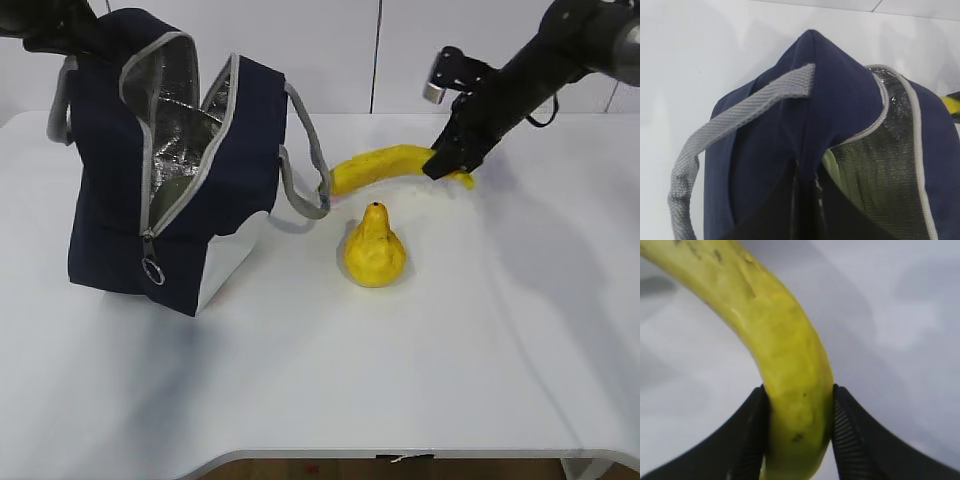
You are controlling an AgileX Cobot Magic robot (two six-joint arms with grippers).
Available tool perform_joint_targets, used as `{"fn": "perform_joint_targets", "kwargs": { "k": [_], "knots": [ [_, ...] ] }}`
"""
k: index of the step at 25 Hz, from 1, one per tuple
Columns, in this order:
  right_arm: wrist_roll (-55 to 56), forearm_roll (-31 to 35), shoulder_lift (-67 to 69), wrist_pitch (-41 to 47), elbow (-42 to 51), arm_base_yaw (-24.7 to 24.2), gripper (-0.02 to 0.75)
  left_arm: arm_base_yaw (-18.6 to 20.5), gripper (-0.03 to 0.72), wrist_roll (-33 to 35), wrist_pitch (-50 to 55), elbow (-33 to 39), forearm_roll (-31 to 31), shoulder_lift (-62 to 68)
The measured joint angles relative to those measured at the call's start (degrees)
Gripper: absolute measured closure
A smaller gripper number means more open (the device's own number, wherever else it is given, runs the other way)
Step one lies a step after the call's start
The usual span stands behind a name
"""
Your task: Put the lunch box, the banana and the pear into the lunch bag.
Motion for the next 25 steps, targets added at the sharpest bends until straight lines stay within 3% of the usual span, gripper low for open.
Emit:
{"fn": "perform_joint_targets", "kwargs": {
  "k": [9, 18, 25],
  "knots": [
    [0.65, 10.10, -4.00, 2.22, -0.13, -7.31, 0.429, 0.00, 0.694, 0.00, -0.13, 0.00, -1.34, 0.00],
    [2.17, 19.12, -6.09, 5.00, -0.13, -8.51, 0.429, 0.00, 0.694, 0.00, -0.13, 0.00, -2.10, 0.00],
    [18.46, 28.06, -6.09, 5.53, -0.13, -8.51, 0.430, 0.00, 0.694, 0.00, -0.13, 0.00, -3.36, 0.00]
  ]
}}
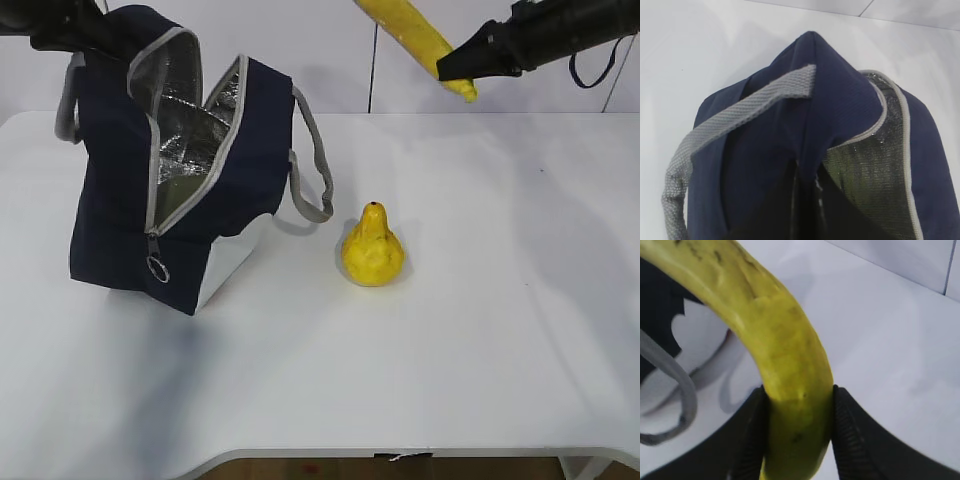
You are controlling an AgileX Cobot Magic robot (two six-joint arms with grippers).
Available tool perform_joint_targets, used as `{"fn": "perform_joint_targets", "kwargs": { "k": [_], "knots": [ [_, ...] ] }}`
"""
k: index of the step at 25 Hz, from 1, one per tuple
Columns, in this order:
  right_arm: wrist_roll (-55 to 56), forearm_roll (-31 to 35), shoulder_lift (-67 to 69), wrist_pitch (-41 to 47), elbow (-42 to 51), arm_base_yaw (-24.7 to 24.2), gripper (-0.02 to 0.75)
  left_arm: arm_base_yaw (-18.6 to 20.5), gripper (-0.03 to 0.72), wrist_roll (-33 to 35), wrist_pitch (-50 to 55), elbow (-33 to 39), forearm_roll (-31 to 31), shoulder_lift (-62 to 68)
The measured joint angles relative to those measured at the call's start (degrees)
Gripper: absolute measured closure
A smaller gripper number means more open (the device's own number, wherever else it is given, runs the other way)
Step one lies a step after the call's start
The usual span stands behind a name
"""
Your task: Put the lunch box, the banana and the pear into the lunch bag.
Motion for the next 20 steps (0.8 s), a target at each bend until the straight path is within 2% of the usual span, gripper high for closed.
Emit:
{"fn": "perform_joint_targets", "kwargs": {
  "k": [3, 13, 16, 20],
  "knots": [
    [9.30, 3.82, -0.04, 0.00, 0.00, 0.00, 0.430, 0.00, 0.694, 0.00, 0.00, 0.00, -0.22, 0.00],
    [15.83, 13.35, -0.04, 0.09, 0.00, 0.00, 0.431, 0.00, 0.694, 0.00, 0.00, 0.00, -0.59, 0.00],
    [17.05, 14.96, -0.04, 0.09, 0.00, 0.00, 0.431, 0.00, 0.694, 0.00, 0.00, 0.00, -0.67, 0.00],
    [24.85, 14.24, -0.04, 0.09, 0.00, 0.12, 0.431, 0.00, 0.694, 0.00, 0.00, 0.00, -0.93, 0.00]
  ]
}}
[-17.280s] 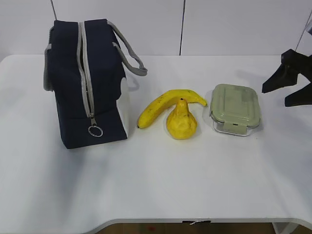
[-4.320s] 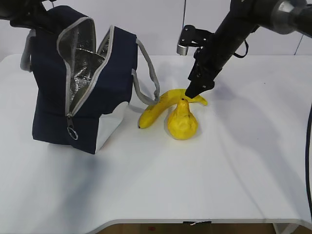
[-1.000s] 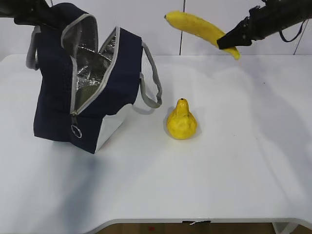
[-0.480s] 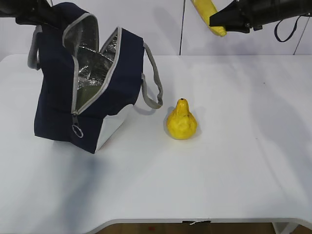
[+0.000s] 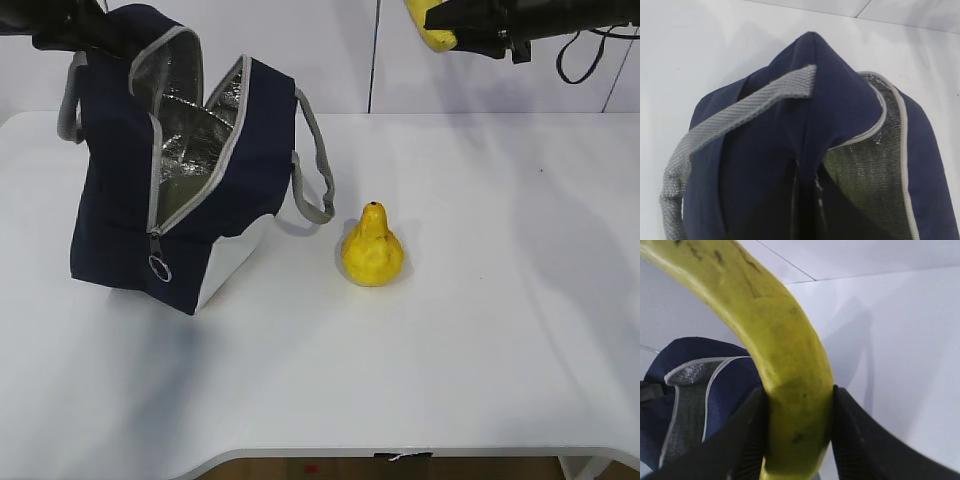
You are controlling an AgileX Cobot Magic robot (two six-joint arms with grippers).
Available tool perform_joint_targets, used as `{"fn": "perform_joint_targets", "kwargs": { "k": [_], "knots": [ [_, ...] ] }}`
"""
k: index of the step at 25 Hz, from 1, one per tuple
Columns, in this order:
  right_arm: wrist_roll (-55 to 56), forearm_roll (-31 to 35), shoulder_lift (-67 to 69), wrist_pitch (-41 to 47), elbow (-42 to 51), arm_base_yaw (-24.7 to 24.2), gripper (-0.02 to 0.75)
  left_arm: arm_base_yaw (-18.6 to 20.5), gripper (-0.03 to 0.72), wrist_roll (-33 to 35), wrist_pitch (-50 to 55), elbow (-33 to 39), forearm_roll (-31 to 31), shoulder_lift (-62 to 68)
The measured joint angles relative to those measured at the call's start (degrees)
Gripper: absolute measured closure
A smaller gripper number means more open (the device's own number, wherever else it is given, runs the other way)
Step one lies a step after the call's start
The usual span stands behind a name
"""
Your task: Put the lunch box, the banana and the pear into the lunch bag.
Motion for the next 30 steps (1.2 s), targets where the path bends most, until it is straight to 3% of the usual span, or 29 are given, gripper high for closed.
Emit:
{"fn": "perform_joint_targets", "kwargs": {
  "k": [3, 14, 30],
  "knots": [
    [5.41, -2.92, -0.58, 0.00, 0.00, 0.35, 0.431, 0.00, 0.694, 0.00, 0.00, 0.00, -0.24, 0.00],
    [27.15, -23.77, -11.59, 0.96, 0.00, 7.25, 0.431, 0.00, 0.694, 0.00, -0.22, 0.00, -1.47, 0.00],
    [49.49, -42.92, -17.42, 2.02, -0.02, 25.83, 0.432, 0.00, 0.694, 0.00, -3.03, 0.00, -3.00, 0.00]
  ]
}}
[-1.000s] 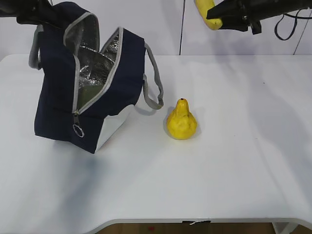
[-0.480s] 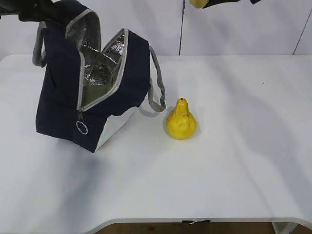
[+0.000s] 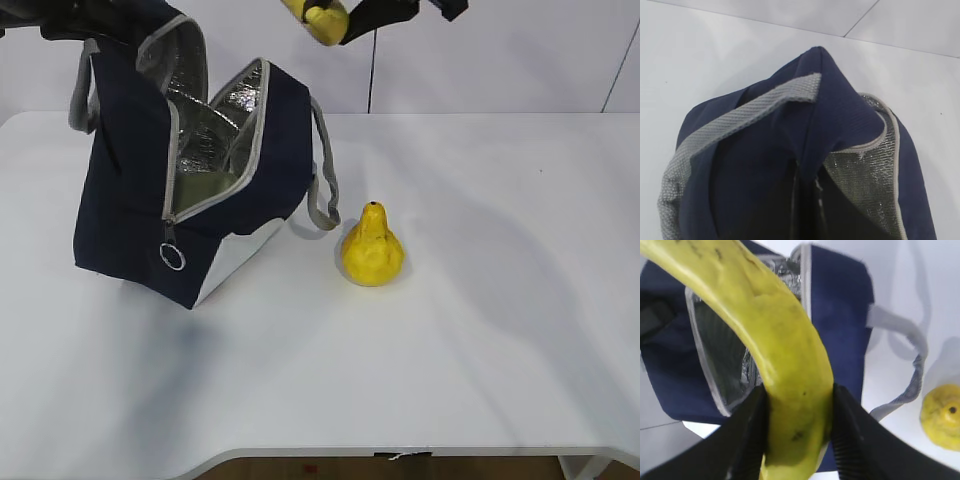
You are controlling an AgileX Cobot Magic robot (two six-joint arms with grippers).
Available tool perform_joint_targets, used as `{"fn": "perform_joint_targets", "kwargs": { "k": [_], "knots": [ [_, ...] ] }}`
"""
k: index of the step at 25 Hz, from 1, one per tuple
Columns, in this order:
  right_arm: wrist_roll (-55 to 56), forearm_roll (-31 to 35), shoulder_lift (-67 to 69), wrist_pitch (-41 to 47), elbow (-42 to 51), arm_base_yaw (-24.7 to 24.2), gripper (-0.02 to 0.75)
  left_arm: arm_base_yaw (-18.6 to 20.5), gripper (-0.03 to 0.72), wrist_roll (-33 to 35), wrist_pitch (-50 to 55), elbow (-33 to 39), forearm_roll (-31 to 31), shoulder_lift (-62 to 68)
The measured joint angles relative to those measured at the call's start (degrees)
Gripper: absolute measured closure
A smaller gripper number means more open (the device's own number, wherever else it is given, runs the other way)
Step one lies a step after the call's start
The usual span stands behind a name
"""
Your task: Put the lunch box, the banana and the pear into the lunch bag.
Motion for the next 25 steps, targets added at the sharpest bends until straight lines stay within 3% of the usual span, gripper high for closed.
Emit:
{"fn": "perform_joint_targets", "kwargs": {
  "k": [7, 14, 25],
  "knots": [
    [2.64, -3.26, -0.13, 0.03, 5.46, 5.74, 0.432, 0.00, 0.694, 0.00, -0.02, 0.00, -0.24, 0.00],
    [2.74, -6.92, -3.42, 0.03, 13.72, 6.10, 0.432, 0.00, 0.694, 0.00, -0.12, 0.00, -0.45, 0.00],
    [5.31, -8.47, -4.08, 0.13, 14.37, 6.10, 0.432, 0.00, 0.694, 0.00, 0.49, 0.00, -2.02, 0.00]
  ]
}}
